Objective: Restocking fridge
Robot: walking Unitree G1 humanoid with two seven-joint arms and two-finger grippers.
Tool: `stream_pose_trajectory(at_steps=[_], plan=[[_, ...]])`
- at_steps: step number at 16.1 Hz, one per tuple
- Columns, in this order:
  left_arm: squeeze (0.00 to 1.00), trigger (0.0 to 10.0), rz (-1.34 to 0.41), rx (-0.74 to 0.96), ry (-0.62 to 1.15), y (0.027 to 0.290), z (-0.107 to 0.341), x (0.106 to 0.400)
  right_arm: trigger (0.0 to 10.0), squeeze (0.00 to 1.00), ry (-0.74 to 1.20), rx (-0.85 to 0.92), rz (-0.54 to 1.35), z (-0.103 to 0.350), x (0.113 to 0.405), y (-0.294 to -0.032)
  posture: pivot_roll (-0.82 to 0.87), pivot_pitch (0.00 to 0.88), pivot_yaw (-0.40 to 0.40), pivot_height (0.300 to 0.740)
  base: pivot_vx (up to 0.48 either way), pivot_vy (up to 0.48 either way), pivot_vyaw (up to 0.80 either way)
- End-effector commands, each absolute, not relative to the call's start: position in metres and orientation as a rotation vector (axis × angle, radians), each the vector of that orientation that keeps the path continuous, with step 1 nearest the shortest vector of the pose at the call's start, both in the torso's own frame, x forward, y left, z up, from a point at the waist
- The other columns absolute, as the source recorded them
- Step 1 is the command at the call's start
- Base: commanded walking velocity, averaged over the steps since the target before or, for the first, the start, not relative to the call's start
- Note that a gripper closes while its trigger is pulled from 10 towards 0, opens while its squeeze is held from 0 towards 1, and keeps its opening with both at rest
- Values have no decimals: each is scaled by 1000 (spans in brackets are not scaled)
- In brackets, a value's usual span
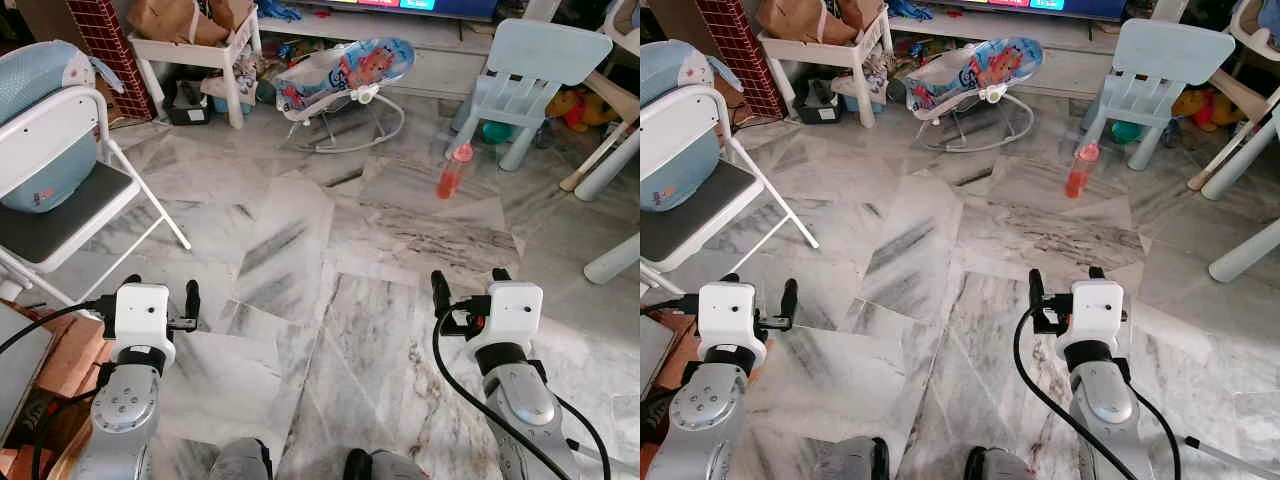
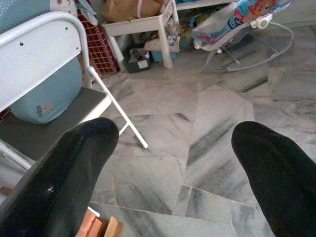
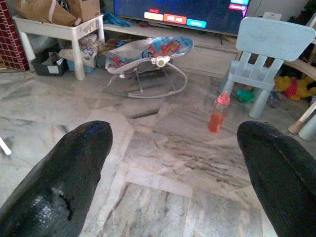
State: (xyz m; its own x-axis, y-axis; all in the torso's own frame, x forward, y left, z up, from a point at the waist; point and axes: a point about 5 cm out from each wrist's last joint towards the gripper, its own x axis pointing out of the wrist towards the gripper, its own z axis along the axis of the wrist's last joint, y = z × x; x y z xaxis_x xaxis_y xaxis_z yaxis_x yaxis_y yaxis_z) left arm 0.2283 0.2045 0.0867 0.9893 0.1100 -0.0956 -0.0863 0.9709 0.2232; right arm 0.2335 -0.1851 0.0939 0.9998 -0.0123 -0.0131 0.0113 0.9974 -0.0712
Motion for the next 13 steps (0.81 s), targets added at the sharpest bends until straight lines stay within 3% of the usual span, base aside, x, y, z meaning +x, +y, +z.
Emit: stream_pose_trajectory(at_steps=[1, 10, 12, 13], plan=[[0, 10000, 31, 61, 112, 186, 99, 241, 10000, 0, 0, 14, -28, 108, 270, -179, 138, 33, -46, 740, 0, 0, 0], [0, 10000, 31, 61, 112, 186, 99, 241, 10000, 0, 0, 14, -28, 108, 270, -179, 138, 33, -46, 740, 0, 0, 0], [0, 10000, 32, 216, 1, 193, 108, 259, 10000, 0, -65, -39, 62, 121, 275, -155, 168, 63, -40, 740, 0, 0, 0], [0, 10000, 55, 211, -22, 195, 110, 258, 10000, 0, -86, -81, 82, 124, 276, -148, 166, 67, -41, 740, 0, 0, 0]])
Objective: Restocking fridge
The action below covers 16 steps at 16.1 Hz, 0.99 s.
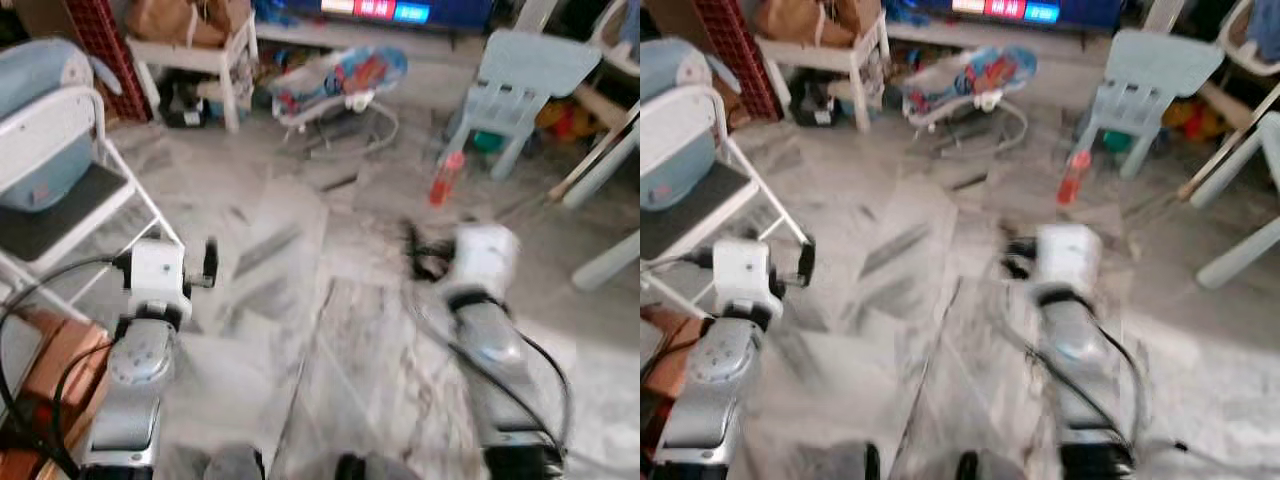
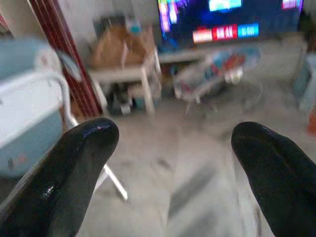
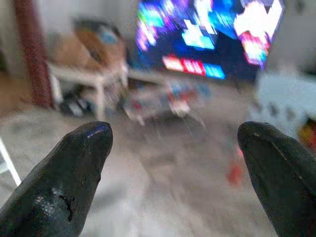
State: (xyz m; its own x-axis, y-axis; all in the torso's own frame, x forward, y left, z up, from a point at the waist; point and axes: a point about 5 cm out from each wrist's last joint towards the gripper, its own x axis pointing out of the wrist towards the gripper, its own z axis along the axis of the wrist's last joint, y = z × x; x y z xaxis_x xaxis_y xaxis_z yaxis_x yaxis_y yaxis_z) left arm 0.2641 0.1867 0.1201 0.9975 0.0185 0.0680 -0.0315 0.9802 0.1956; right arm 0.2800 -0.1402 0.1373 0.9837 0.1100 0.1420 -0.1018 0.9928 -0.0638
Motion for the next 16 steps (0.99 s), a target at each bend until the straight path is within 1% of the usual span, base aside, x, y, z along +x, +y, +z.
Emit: stream_pose_trajectory(at_steps=[1, 2, 3, 5, 6, 7, 9, 10, 12, 13, 14, 16], plan=[[0, 10000, 54, 179, -19, 194, 110, 256, 10000, 0, -80, -39, 79, 123, 275, -149, 165, 71, -43, 740, 0, 0, 0], [0, 10000, 53, 172, 0, 193, 105, 253, 10000, 0, -84, -36, 62, 122, 275, -150, 172, 63, -47, 740, 0, 0, 0], [0, 10000, 46, 190, 18, 192, 100, 251, 10000, 0, -69, -87, 32, 117, 276, -153, 176, 57, -47, 740, 0, 0, 0], [0, 10000, 58, 222, 12, 195, 98, 253, 10000, 0, -62, -79, -29, 114, 279, -161, 173, 41, -29, 740, 0, 0, 0], [0, 10000, 59, 230, 13, 197, 97, 255, 10000, 0, -65, -78, -60, 113, 279, -165, 167, 33, -6, 740, 0, 0, 0], [0, 10000, 30, 260, 3, 196, 100, 261, 10000, 0, -60, -76, -91, 108, 270, -174, 146, 29, 30, 740, 0, 0, 0], [0, 10000, -34, 296, -13, 190, 103, 270, 10000, 0, -35, -67, -133, 100, 257, -181, 119, 39, 63, 740, 0, 0, 0], [0, 10000, -39, 301, -16, 189, 104, 270, 10000, 0, -33, -65, -134, 100, 256, -181, 119, 39, 63, 740, 0, 0, 0], [0, 10000, -84, 350, -52, 179, 109, 278, 10000, 0, -31, -74, -155, 98, 250, -181, 103, 48, 67, 740, 0, 0, 0], [0, 10000, -85, 353, -63, 176, 110, 279, 10000, 0, -34, -127, -161, 97, 248, -181, 103, 52, 63, 740, 0, 0, 0], [0, 10000, -82, 339, -65, 173, 111, 274, 10000, 0, -54, -67, -135, 98, 243, -180, 99, 79, 55, 740, 0, 0, 0], [0, 10000, -79, 314, -29, 174, 100, 251, 10000, 0, -31, -62, -115, 98, 227, -183, 87, 134, 29, 740, 0, 0, 0]])
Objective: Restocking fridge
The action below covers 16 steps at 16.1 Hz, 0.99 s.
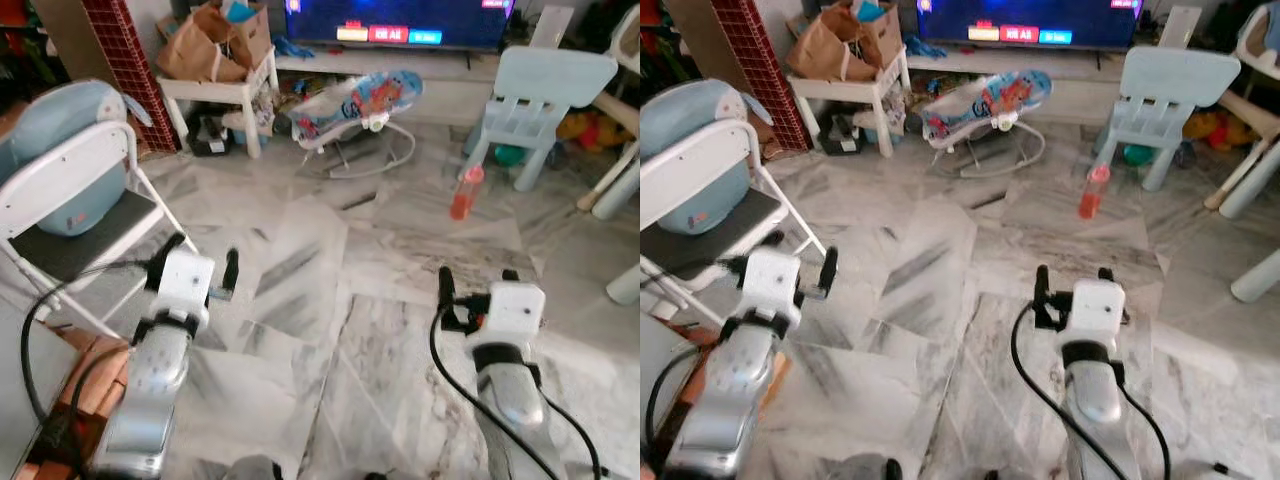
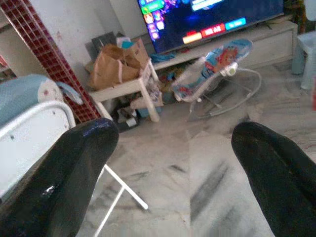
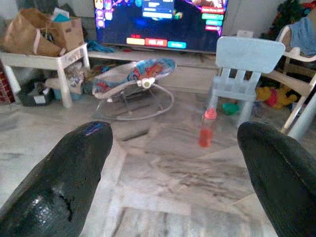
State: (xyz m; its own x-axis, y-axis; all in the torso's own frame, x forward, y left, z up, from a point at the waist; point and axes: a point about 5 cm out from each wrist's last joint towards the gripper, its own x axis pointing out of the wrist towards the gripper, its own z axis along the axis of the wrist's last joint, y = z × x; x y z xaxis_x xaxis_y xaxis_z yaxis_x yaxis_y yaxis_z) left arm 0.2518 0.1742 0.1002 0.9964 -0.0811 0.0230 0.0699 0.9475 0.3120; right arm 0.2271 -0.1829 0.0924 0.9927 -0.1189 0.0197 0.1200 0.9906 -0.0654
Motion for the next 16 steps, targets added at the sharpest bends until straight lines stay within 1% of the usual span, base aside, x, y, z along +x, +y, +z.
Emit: stream_pose_trajectory(at_steps=[1, 3, 4, 5, 6, 7, 8, 9, 10, 11, 12, 13, 14, 15, 16], plan=[[0, 10000, -91, 320, 7, 178, 89, 236, 10000, 0, -18, -88, -88, 95, 219, -184, 93, 134, 26, 740, 0, 0, 0], [0, 10000, -90, 351, 56, 186, 80, 231, 10000, 0, -13, -111, -75, 91, 220, -183, 105, 185, 32, 740, 0, 0, 0], [0, 10000, -92, 361, 47, 189, 86, 234, 10000, 0, -52, -144, -46, 97, 225, -179, 116, 179, 29, 740, 0, 0, 0], [0, 10000, -83, 373, 44, 193, 90, 234, 10000, 0, -53, -136, -50, 100, 226, -180, 126, 160, 32, 740, 0, 0, 0], [0, 10000, -42, 375, 26, 201, 105, 238, 10000, 0, -71, -104, -46, 115, 230, -180, 119, 138, 27, 740, 0, 0, 0], [0, 10000, -27, 372, 20, 203, 109, 239, 10000, 0, -80, -92, -41, 119, 231, -180, 119, 138, 27, 740, 0, 0, 0], [0, 10000, -22, 383, 19, 200, 99, 241, 10000, 0, -65, -123, -32, 110, 234, -182, 120, 192, -6, 740, 0, 0, 0], [0, 10000, -32, 402, 24, 197, 91, 239, 10000, 0, -41, -150, -30, 100, 233, -184, 120, 192, -6, 740, 0, 0, 0], [0, 10000, -60, 367, -50, 177, 112, 244, 10000, 0, -88, -103, 10, 116, 242, -179, 132, 97, -48, 740, 0, 0, 0], [0, 10000, -93, 432, -74, 171, 113, 245, 10000, 0, -84, -130, 2, 115, 246, -178, 110, 114, -40, 740, 0, 0, 0], [0, 10000, -70, 405, -53, 172, 108, 246, 10000, 0, -61, -73, -34, 111, 248, -180, 111, 103, -43, 740, 0, 0, 0], [0, 10000, -39, 363, -30, 174, 105, 247, 10000, 0, -56, -51, -55, 111, 250, -180, 114, 64, -45, 740, 0, 0, 0], [0, 10000, -26, 341, -14, 175, 103, 248, 10000, 0, -66, -46, -60, 114, 251, -178, 114, 64, -45, 740, 0, 0, 0], [0, 10000, -45, 336, -14, 174, 102, 248, 10000, 0, -70, -28, -50, 116, 250, -176, 107, 86, -35, 740, 0, 0, 0], [0, 10000, -66, 338, -11, 173, 102, 248, 10000, 0, -57, -12, -53, 112, 247, -178, 125, 66, -40, 740, 0, 0, 0]])
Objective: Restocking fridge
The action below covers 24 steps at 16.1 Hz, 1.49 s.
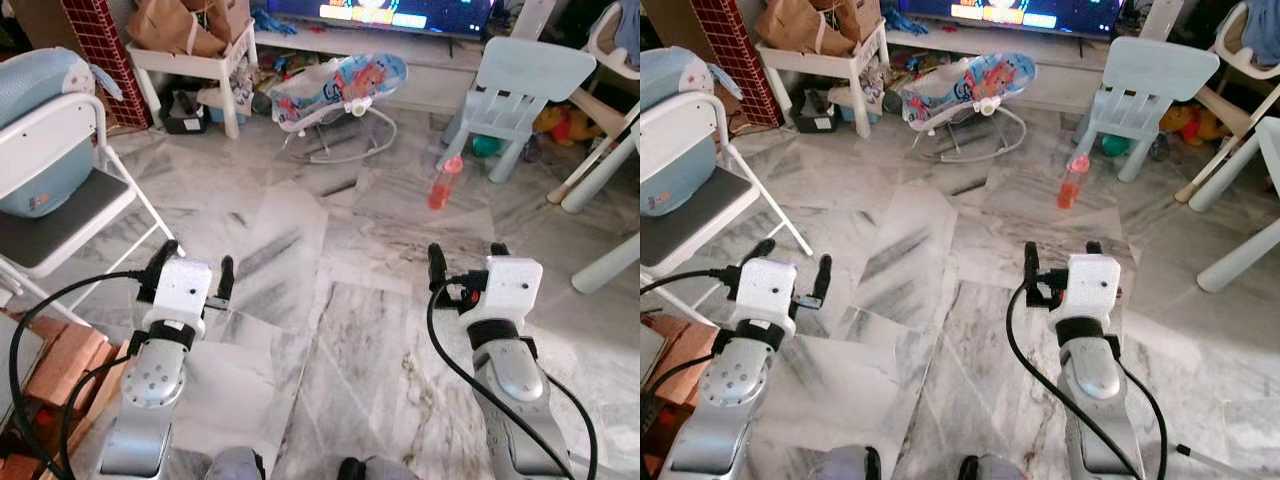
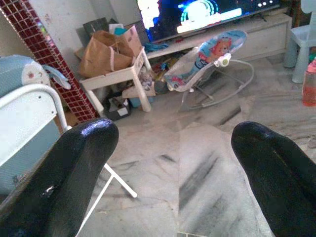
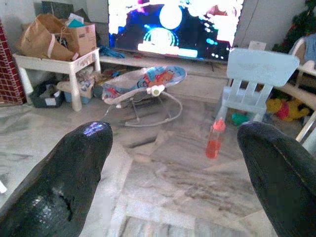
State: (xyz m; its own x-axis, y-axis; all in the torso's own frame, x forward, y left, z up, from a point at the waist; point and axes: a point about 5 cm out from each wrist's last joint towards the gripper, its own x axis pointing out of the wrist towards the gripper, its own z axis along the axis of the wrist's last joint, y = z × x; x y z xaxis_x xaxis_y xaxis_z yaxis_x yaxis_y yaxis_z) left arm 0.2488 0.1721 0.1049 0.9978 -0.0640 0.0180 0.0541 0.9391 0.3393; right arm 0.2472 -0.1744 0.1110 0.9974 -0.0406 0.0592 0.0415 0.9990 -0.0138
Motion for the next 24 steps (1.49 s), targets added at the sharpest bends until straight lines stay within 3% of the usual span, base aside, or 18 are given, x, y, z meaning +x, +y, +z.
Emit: stream_pose_trajectory(at_steps=[1, 5, 15, 24], plan=[[0, 10000, -85, 357, -6, 174, 101, 245, 10000, 0, -35, -10, -71, 106, 240, -182, 128, 80, -38, 740, 0, 0, 0], [0, 10000, -66, 382, 58, 187, 90, 228, 10000, 0, 41, -70, -87, 89, 222, -187, 145, 94, -38, 740, -133, 0, 0], [0, 10000, -52, 376, 29, 183, 97, 237, 10000, 0, 33, -10, -6, 95, 236, -179, 138, 133, -66, 740, -302, 0, 0], [0, 10000, -38, 348, 46, 182, 95, 237, 10000, 0, 30, -57, -9, 99, 239, -181, 129, 144, -52, 740, 0, 0, 0]])
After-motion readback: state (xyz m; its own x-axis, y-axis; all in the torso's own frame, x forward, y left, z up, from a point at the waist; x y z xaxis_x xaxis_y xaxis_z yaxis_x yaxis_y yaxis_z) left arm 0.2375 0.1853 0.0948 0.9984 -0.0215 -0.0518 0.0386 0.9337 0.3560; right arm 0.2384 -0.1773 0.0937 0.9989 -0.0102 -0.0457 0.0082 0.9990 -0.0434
